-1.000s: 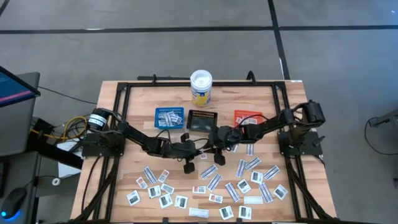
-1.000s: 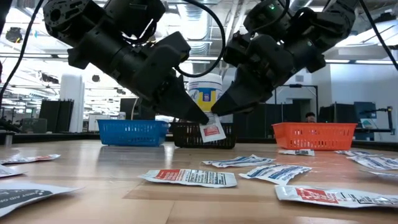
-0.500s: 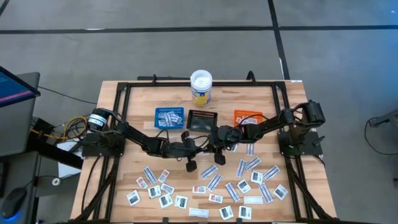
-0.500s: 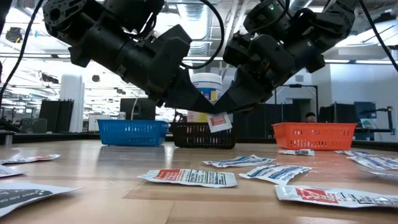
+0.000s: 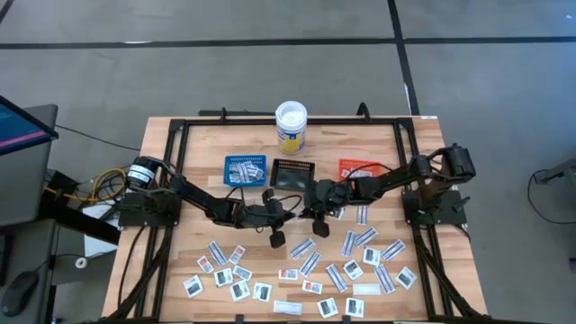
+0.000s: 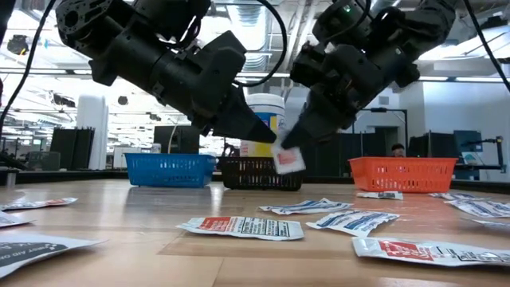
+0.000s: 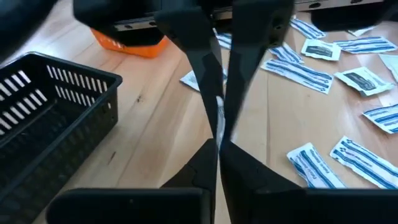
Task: Pick & Place First Aid Supplies
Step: Put the orange ointment pack into the orange bin
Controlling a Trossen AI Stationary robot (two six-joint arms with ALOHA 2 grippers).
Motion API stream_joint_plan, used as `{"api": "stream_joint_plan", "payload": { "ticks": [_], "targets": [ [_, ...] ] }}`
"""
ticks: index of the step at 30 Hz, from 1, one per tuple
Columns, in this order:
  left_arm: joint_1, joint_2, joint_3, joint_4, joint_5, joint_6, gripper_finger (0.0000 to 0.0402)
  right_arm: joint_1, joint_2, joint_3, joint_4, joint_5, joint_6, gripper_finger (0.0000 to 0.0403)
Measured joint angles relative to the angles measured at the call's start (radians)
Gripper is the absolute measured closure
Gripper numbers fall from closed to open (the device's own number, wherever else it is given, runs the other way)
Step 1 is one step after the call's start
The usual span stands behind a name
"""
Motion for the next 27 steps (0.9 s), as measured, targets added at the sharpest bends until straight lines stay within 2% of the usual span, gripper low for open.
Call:
{"api": "stream_joint_plan", "payload": {
  "ticks": [3,6,8,11,14,16,20,27],
  "targets": [
    [0.0,0.0,0.0,-0.008,-0.001,-0.004,0.0384,-0.023,-0.078,0.016,-0.147,0.003,-0.03,0.0401],
    [0.0,0.0,0.0,-0.017,0.001,-0.004,0.0383,-0.038,-0.19,0.028,-0.289,0.096,-0.066,0.0401],
    [0.0,0.0,0.0,-0.023,0.001,-0.004,0.0384,-0.045,-0.267,0.028,-0.422,0.223,-0.078,0.0402],
    [-0.001,0.0,0.0,-0.028,0.002,-0.01,0.0386,-0.045,-0.393,0.028,-0.634,0.466,-0.062,0.0402],
    [-0.002,0.0,0.0,-0.035,0.003,-0.012,0.0388,-0.045,-0.49,0.028,-0.845,0.673,0.042,0.04],
    [-0.002,0.0,0.0,-0.035,0.004,-0.012,0.0387,-0.046,-0.536,0.028,-0.946,0.752,0.137,0.0399],
    [-0.002,0.0,0.0,-0.037,0.004,-0.012,0.0386,-0.046,-0.583,0.003,-1.023,0.791,0.251,0.0399],
    [-0.002,0.0,0.0,-0.037,0.005,-0.012,0.0391,-0.051,-0.544,-0.055,-1.024,0.79,0.235,0.0384]
  ]
}}
